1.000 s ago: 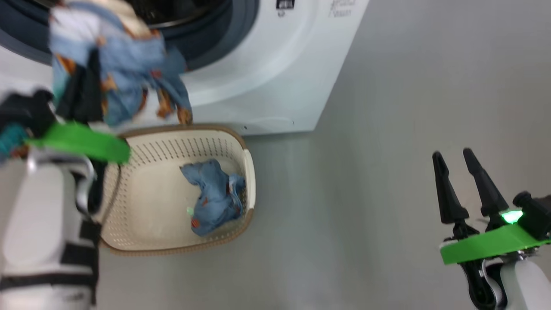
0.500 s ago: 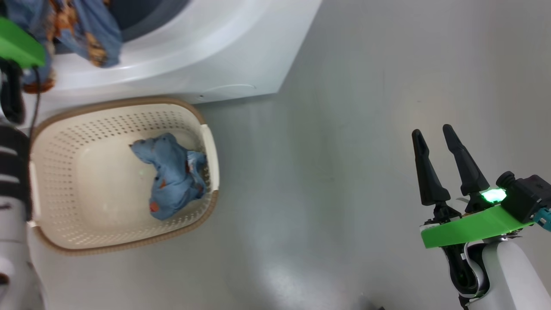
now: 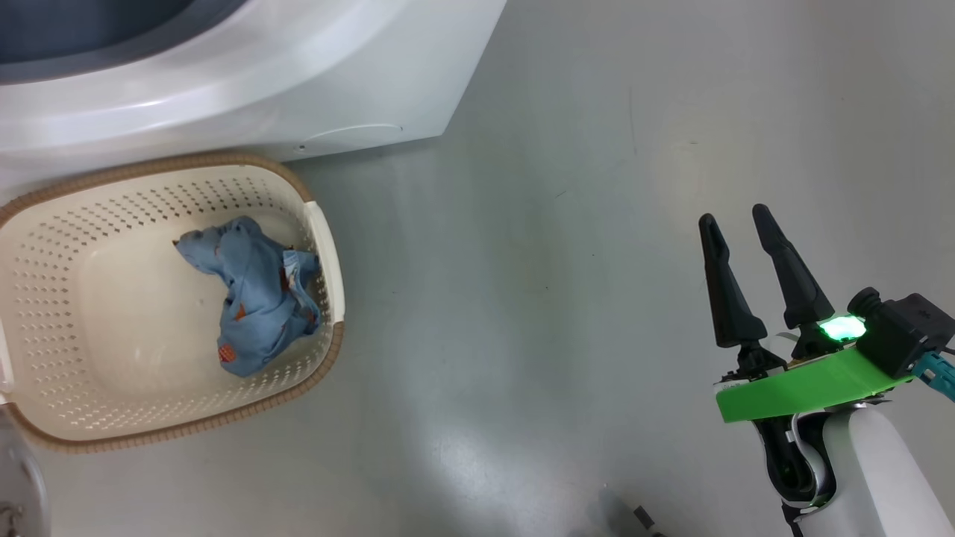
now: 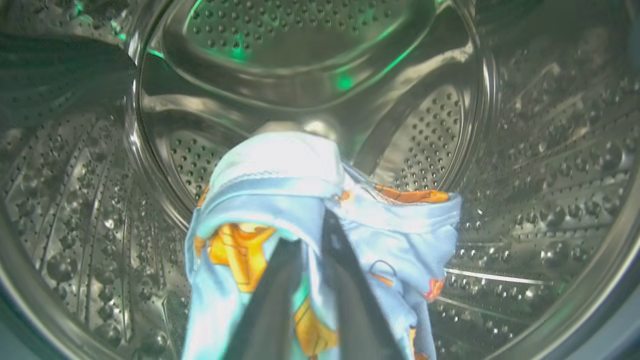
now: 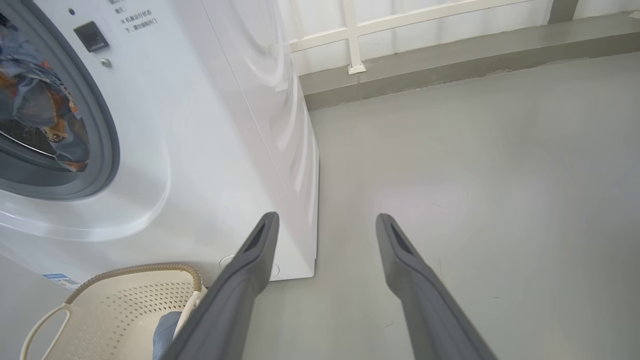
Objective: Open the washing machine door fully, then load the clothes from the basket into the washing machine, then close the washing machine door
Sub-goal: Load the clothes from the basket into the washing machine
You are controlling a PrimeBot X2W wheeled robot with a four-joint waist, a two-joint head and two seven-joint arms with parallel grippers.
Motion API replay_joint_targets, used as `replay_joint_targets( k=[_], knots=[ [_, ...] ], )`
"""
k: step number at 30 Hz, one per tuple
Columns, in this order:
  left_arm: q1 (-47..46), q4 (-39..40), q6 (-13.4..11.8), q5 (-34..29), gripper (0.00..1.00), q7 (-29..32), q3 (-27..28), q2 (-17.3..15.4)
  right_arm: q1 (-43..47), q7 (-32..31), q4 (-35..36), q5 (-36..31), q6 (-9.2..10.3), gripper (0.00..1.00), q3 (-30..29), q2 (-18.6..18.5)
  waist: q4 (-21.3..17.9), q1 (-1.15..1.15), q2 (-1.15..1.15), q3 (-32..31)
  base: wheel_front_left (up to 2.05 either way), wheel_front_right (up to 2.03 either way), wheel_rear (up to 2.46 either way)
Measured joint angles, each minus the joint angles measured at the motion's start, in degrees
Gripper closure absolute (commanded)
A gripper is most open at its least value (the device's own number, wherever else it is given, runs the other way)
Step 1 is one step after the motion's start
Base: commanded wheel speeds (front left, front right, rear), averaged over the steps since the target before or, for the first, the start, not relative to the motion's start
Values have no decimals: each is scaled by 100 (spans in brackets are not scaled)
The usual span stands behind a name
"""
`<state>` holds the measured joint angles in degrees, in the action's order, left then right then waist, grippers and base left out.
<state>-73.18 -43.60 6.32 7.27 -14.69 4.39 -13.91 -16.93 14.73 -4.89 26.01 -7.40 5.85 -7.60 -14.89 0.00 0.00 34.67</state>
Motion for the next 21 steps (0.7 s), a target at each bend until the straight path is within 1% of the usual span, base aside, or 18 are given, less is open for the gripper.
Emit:
replay_joint_targets(
  k=[12, 21],
  knots=[
    [323, -162, 0, -104, 0, -1, 90, 32, -19, 0, 0, 1, 0, 0, 35, -7, 82, 0, 0, -32, 0, 0, 0],
    [767, -21, 0, -204, 0, -1, 197, 181, -81, 0, -1, 0, 0, 0, 30, -69, 162, 0, 0, -129, 0, 0, 0]
  ],
)
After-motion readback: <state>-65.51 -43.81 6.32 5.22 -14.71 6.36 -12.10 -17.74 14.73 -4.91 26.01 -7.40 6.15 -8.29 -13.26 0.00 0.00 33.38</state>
